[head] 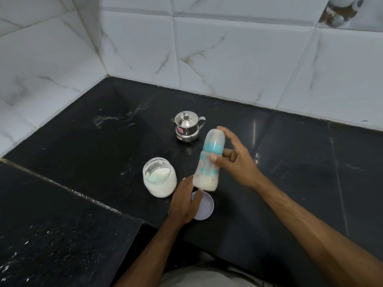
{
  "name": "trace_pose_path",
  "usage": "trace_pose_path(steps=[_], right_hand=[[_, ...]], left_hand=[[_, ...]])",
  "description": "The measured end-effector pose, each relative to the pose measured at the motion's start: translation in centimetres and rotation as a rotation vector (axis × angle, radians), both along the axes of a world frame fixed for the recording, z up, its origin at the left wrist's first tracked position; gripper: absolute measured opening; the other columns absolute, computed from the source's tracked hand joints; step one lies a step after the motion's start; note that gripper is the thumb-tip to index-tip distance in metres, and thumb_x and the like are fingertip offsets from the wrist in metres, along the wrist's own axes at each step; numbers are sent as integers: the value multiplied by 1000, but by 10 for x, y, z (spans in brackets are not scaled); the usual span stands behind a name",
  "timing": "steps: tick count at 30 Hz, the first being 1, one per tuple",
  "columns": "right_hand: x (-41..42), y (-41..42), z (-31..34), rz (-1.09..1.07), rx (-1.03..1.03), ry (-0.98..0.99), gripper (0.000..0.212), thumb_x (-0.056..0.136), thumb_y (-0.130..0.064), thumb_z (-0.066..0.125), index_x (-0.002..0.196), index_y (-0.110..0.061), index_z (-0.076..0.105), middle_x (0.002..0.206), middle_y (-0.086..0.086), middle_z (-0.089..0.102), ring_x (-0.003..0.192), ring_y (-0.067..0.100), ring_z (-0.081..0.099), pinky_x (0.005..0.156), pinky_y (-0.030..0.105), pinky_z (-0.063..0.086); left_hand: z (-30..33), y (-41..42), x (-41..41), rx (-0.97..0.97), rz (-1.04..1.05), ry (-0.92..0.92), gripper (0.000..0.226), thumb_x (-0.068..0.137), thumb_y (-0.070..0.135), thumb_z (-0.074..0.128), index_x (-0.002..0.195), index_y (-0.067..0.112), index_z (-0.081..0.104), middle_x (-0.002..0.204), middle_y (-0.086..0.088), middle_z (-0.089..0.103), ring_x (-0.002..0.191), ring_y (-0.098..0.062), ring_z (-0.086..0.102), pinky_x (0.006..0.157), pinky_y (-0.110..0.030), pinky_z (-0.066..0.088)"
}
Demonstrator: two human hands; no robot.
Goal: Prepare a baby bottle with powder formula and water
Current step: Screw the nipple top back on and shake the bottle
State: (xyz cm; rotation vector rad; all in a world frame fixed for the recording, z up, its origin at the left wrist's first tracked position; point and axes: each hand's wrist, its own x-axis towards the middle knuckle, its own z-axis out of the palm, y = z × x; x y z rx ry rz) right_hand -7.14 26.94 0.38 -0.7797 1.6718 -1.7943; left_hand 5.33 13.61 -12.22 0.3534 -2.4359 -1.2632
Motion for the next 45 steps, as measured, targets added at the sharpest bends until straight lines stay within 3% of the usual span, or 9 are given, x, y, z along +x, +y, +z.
trace_pose_path(steps=[4, 9, 15, 18, 26, 30, 36, 42, 45], right_hand=[[-14, -2, 11, -250, -133, -72, 73, 84, -19, 66, 145, -26, 27, 109, 12, 70, 96, 26, 71, 71, 37, 60], [7, 3, -1, 122, 62, -8, 76, 80, -12, 70, 142, -28, 30, 110, 10, 70, 101, 27, 70, 78, 36, 59], [-14, 0, 11, -280, -106, -51, 71, 87, -16, 65, 146, -27, 26, 113, 11, 68, 98, 25, 71, 73, 40, 60], [-1, 3, 3, -11, 6, -15, 73, 84, -9, 67, 142, -30, 29, 118, 15, 66, 100, 23, 71, 73, 32, 59], [-10, -1, 11, -249, -123, -84, 71, 86, -16, 65, 145, -28, 27, 111, 10, 69, 99, 26, 71, 74, 40, 60], [8, 3, -1, 142, 53, -5, 76, 82, -7, 69, 143, -29, 29, 116, 11, 67, 102, 26, 70, 78, 35, 59], [-15, -3, 13, -201, -119, -59, 76, 81, -21, 68, 145, -26, 27, 118, 17, 66, 101, 26, 70, 74, 36, 60], [5, 0, -10, 174, 69, 14, 75, 81, -9, 71, 142, -29, 31, 117, 13, 67, 104, 28, 69, 81, 38, 59], [-8, -2, -1, -73, -52, -48, 73, 82, -16, 69, 142, -29, 30, 113, 12, 70, 100, 26, 71, 75, 38, 59]], left_hand=[[-3, -1, -1, -50, -8, -39, 46, 89, 38, 41, 127, 17, 58, 128, 10, 58, 125, -6, 48, 114, -30, 27], [3, 0, -1, 20, -19, -6, 26, 93, 26, 53, 119, 26, 53, 115, 20, 52, 110, -10, 54, 101, -44, 43], [-3, -1, -1, -56, 0, -36, 45, 89, 37, 41, 126, 17, 59, 127, 11, 59, 122, -1, 47, 112, -36, 30], [1, 0, -1, -10, 11, -9, 33, 91, 30, 48, 122, 20, 58, 118, 15, 54, 110, 5, 45, 105, -40, 39], [0, 1, 0, -50, 6, -44, 43, 90, 36, 42, 123, 16, 60, 124, 7, 61, 120, -10, 52, 109, -39, 34], [0, -2, -1, 59, -38, -60, 28, 92, 29, 52, 120, 25, 53, 123, -2, 59, 116, -23, 57, 102, -49, 43], [0, 1, 0, -59, 3, -59, 44, 90, 36, 41, 126, 17, 58, 127, 7, 60, 123, -8, 50, 110, -40, 33], [2, -2, -2, 38, -9, -24, 27, 91, 29, 56, 118, 33, 55, 113, 10, 59, 108, -19, 60, 95, -51, 46], [0, -1, -1, -35, 14, -32, 39, 89, 34, 45, 121, 17, 59, 118, 10, 59, 114, -13, 55, 104, -47, 40]])
